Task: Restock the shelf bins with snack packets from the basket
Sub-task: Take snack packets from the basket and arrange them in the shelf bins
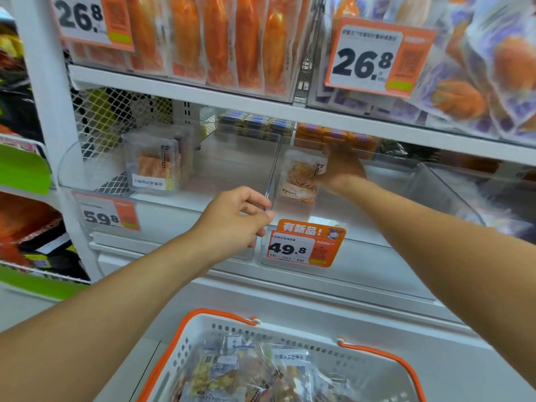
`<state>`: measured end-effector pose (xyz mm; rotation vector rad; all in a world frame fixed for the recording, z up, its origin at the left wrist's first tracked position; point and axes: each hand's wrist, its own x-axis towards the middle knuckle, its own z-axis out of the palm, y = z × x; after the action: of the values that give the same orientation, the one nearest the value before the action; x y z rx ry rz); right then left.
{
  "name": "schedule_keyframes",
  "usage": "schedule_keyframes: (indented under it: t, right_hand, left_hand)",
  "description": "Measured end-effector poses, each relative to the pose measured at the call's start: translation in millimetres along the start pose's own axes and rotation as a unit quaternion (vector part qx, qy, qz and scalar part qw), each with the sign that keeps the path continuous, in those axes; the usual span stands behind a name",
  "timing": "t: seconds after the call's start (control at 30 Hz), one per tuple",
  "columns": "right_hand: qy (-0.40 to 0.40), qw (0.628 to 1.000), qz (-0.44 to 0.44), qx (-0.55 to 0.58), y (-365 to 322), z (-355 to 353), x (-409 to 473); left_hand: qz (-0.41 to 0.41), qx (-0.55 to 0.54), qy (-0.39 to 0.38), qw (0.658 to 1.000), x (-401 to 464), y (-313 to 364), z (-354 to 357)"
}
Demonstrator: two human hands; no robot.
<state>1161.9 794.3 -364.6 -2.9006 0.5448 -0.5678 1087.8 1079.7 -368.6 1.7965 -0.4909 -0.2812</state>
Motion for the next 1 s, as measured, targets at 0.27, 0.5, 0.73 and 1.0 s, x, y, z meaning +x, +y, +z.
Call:
schedule_keyframes:
  t: [0.27,0.5,0.73,1.0]
  right_hand:
    - [0.171,0.942,-0.218,0.191,-53,-44,-197]
    - [-0.466,0.875,-0.132,0.025,-29,118,-314]
    - [-0.382,0.831,0.216,0.341,-45,147,-323]
    - [-0.444,0.805,0.152,0.363,-32,97,-277]
  left_hand:
    - [0.113,0.479,-0.165,0.855,-11,-21,-12]
    - [-0.163,0.593,-0.444,0.652,-43,-61,-7]
    - [-0.055,0.560,-0.380,0.734,-45,-34,-2]
    - [-0.085,0.566,-0.382,0.725,-46,-34,-17]
